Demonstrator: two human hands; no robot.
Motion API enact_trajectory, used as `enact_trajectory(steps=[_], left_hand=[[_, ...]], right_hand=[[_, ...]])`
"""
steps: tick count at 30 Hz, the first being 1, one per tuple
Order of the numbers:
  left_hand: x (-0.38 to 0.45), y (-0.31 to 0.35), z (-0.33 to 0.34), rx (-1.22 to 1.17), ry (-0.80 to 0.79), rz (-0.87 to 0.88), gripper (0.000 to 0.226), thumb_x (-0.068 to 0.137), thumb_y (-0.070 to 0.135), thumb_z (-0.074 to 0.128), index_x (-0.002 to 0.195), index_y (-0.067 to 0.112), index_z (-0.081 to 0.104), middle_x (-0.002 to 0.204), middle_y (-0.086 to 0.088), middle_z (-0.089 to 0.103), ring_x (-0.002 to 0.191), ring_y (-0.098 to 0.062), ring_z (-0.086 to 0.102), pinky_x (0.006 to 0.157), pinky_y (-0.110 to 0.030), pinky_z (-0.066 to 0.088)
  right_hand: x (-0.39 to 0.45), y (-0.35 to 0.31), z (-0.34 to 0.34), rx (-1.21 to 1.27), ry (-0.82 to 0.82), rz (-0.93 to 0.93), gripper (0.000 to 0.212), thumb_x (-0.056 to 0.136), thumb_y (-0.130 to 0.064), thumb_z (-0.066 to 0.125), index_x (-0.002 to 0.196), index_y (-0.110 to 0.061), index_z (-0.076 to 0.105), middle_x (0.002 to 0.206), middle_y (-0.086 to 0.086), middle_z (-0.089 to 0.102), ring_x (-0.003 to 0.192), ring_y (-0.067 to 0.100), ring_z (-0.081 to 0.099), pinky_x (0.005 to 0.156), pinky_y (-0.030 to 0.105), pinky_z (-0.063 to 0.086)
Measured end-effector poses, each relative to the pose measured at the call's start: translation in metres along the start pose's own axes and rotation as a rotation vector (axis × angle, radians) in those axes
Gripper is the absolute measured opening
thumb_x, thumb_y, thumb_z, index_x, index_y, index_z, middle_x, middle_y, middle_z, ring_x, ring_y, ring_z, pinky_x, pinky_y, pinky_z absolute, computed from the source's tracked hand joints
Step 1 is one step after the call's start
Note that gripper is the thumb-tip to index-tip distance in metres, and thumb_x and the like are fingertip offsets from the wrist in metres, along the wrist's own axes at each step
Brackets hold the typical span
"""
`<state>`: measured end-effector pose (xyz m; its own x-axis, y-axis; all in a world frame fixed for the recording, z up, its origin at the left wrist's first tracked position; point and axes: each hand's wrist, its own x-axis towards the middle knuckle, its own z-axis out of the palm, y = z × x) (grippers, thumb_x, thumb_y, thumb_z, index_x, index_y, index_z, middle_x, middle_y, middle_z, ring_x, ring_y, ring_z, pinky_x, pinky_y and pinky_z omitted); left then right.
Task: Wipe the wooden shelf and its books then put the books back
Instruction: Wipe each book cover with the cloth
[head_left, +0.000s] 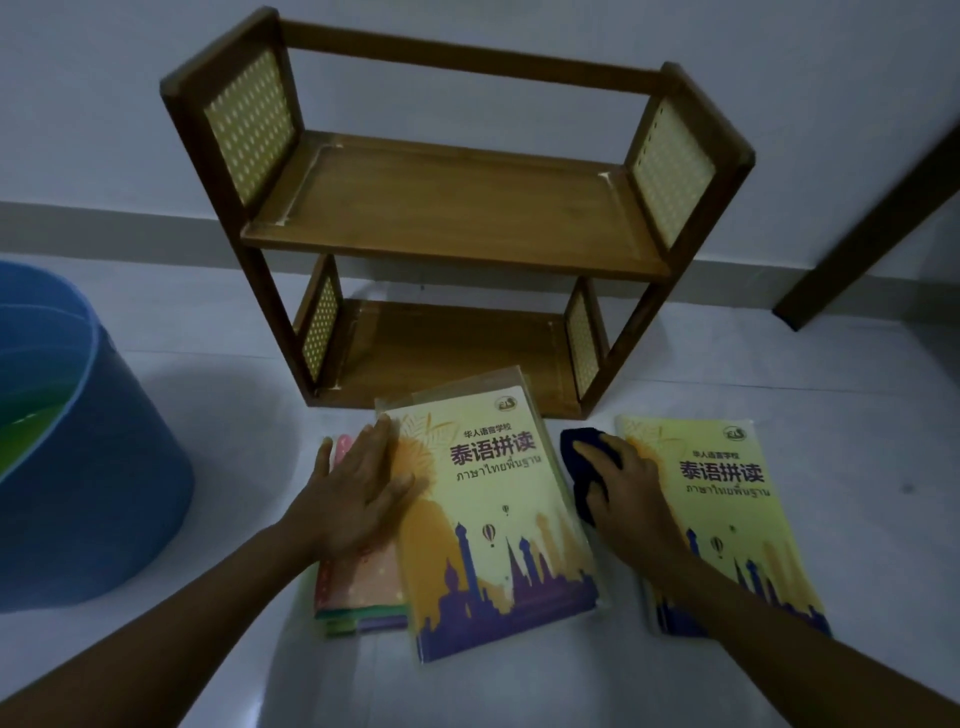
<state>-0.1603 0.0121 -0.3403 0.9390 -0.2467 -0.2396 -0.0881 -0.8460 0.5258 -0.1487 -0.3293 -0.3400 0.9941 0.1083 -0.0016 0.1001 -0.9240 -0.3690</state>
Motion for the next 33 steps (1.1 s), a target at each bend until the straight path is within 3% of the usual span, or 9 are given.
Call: enact_trajectory(steps=[4, 6, 8, 11, 15, 21, 27, 30, 33], left_hand=[[-0.021, 0.016, 0.012, -0.117, 0.112, -0.031, 0.075, 0.085, 0.074, 0.016, 0.147, 0.044, -0.014, 0.161, 0.007, -0.008, 0.148, -0.017, -0.004, 0.119, -0.051, 0.0], [-0.037, 0.035, 0.012, -0.39, 0.201, -0.059, 0.06, 0.085, 0.07, 0.03, 0.136, 0.065, -0.001, 0.152, 0.011, 0.03, 0.137, -0.018, 0.037, 0.108, -0.048, 0.038], [-0.046, 0.055, 0.011, -0.657, 0.21, -0.174, 0.064, 0.075, 0.076, 0.039, 0.13, 0.07, 0.008, 0.136, 0.02, 0.044, 0.111, -0.008, 0.058, 0.087, -0.031, 0.054], [-0.042, 0.061, 0.024, -0.783, 0.127, -0.312, 0.106, 0.061, 0.091, 0.037, 0.148, 0.038, 0.007, 0.15, 0.005, 0.038, 0.123, -0.021, 0.055, 0.097, -0.05, 0.049], [-0.033, 0.075, 0.025, -0.817, 0.123, -0.378, 0.085, 0.089, 0.064, 0.04, 0.152, 0.028, -0.004, 0.158, 0.004, 0.021, 0.138, -0.027, 0.036, 0.111, -0.052, 0.034], [-0.035, 0.086, 0.02, -0.911, 0.145, -0.42, 0.074, 0.097, 0.04, 0.045, 0.153, 0.021, 0.0, 0.159, 0.002, 0.017, 0.14, -0.025, 0.033, 0.102, -0.037, 0.036], [-0.011, 0.084, -0.001, -1.274, 0.286, -0.572, 0.073, 0.091, 0.029, 0.059, 0.149, 0.025, 0.016, 0.149, -0.01, 0.037, 0.128, -0.036, 0.045, 0.101, -0.057, 0.042], [-0.002, 0.091, -0.011, -1.13, 0.109, -0.551, 0.035, 0.091, 0.016, 0.057, 0.124, 0.005, 0.05, 0.117, -0.016, 0.064, 0.1, -0.032, 0.064, 0.09, -0.053, 0.053], [-0.012, 0.097, -0.009, -1.004, 0.066, -0.473, 0.023, 0.092, 0.018, 0.055, 0.115, 0.021, 0.056, 0.112, -0.009, 0.068, 0.098, -0.029, 0.067, 0.087, -0.054, 0.054]], right_hand=[[0.001, 0.008, 0.0, -0.186, -0.084, 0.054, 0.043, 0.094, -0.037, 0.039, 0.134, -0.031, 0.052, 0.149, 0.018, 0.035, 0.126, 0.047, 0.037, 0.098, 0.053, 0.033], [0.002, -0.007, -0.005, -0.218, -0.044, -0.04, 0.046, 0.095, -0.047, 0.034, 0.136, -0.033, 0.048, 0.149, 0.013, 0.035, 0.134, 0.04, 0.033, 0.102, 0.054, 0.029], [0.001, -0.034, -0.007, 0.082, -0.129, -0.052, 0.046, 0.096, -0.047, 0.034, 0.135, -0.025, 0.045, 0.13, 0.006, 0.052, 0.121, 0.027, 0.049, 0.097, 0.046, 0.041], [0.011, -0.063, 0.0, 0.447, -0.294, 0.258, 0.037, 0.096, -0.034, 0.05, 0.123, -0.009, 0.047, 0.119, 0.003, 0.058, 0.105, 0.022, 0.059, 0.085, 0.036, 0.05], [0.033, -0.062, 0.005, 0.597, -0.412, 0.544, 0.048, 0.089, -0.036, 0.062, 0.123, -0.003, 0.056, 0.118, 0.012, 0.065, 0.102, 0.029, 0.065, 0.09, 0.042, 0.054], [0.025, -0.062, 0.006, 0.696, -0.325, 0.57, 0.029, 0.087, -0.02, 0.067, 0.11, -0.008, 0.053, 0.105, 0.009, 0.066, 0.095, 0.026, 0.066, 0.084, 0.043, 0.056], [0.018, -0.059, 0.006, 0.76, -0.302, 0.597, 0.028, 0.089, -0.012, 0.061, 0.115, -0.012, 0.051, 0.11, 0.01, 0.065, 0.096, 0.026, 0.065, 0.088, 0.047, 0.055], [0.015, -0.06, -0.001, 0.749, -0.283, 0.568, 0.029, 0.089, -0.009, 0.059, 0.117, -0.01, 0.051, 0.105, 0.008, 0.065, 0.094, 0.024, 0.065, 0.086, 0.045, 0.056], [0.004, -0.06, -0.018, 0.757, -0.245, 0.528, 0.03, 0.089, -0.005, 0.058, 0.118, -0.012, 0.05, 0.101, 0.003, 0.064, 0.092, 0.019, 0.063, 0.08, 0.036, 0.056]])
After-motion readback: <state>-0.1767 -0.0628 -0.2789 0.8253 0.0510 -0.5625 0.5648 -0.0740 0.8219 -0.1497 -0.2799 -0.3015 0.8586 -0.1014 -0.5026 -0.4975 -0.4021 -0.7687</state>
